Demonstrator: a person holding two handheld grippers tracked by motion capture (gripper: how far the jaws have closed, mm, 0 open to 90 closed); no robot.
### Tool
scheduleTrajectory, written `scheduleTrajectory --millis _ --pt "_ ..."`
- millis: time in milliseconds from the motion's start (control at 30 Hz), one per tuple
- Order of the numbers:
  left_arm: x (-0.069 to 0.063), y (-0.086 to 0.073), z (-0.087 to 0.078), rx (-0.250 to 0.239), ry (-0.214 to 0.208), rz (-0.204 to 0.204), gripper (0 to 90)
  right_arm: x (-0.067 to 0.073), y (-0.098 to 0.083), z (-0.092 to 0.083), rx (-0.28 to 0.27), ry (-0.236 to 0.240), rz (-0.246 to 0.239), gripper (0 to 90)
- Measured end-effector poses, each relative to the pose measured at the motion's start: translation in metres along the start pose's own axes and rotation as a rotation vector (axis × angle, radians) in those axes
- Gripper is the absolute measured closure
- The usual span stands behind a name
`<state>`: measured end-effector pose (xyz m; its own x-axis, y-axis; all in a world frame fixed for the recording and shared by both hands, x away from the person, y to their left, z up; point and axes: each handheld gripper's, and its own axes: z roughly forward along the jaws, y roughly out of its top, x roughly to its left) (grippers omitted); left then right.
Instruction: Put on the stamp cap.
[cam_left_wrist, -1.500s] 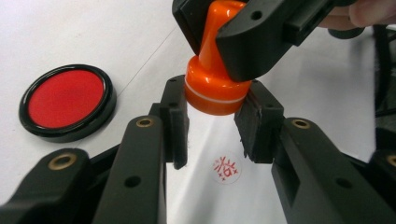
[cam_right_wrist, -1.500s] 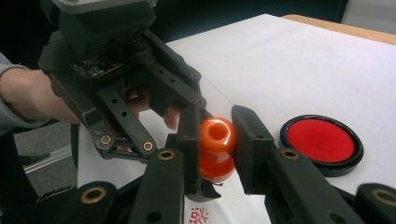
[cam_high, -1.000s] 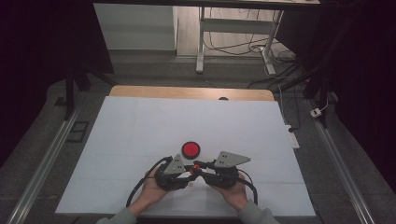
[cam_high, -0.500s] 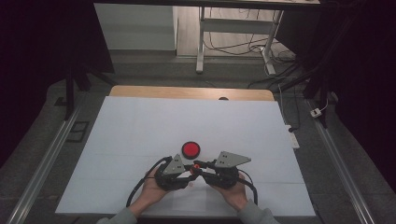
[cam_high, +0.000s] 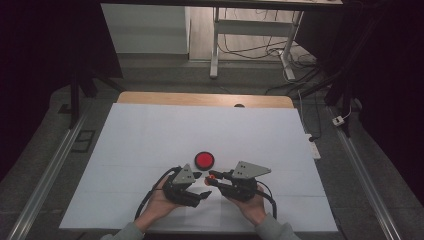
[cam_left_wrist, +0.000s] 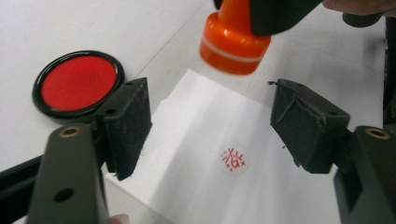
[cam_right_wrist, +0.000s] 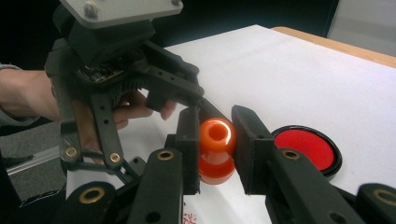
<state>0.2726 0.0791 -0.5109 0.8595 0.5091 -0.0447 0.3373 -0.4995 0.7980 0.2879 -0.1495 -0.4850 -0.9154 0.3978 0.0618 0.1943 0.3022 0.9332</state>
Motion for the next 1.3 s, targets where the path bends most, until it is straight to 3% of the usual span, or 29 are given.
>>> scheduleTrajectory --millis 433,733,1300 --pt "0.009 -0.016 -0.026 0.001 0.003 -0.057 22.3 -0.003 0.002 -0.002 -0.002 0.0 0.004 72.4" --pt "0.017 -0.027 -0.047 -0.026 0.031 -0.096 22.3 -0.007 0.003 -0.007 -0.007 -0.019 0.008 72.4" --pt "0.028 -0.072 -0.094 -0.037 0.161 -0.208 22.4 -0.011 0.003 -0.012 -0.002 -0.04 0.009 72.4"
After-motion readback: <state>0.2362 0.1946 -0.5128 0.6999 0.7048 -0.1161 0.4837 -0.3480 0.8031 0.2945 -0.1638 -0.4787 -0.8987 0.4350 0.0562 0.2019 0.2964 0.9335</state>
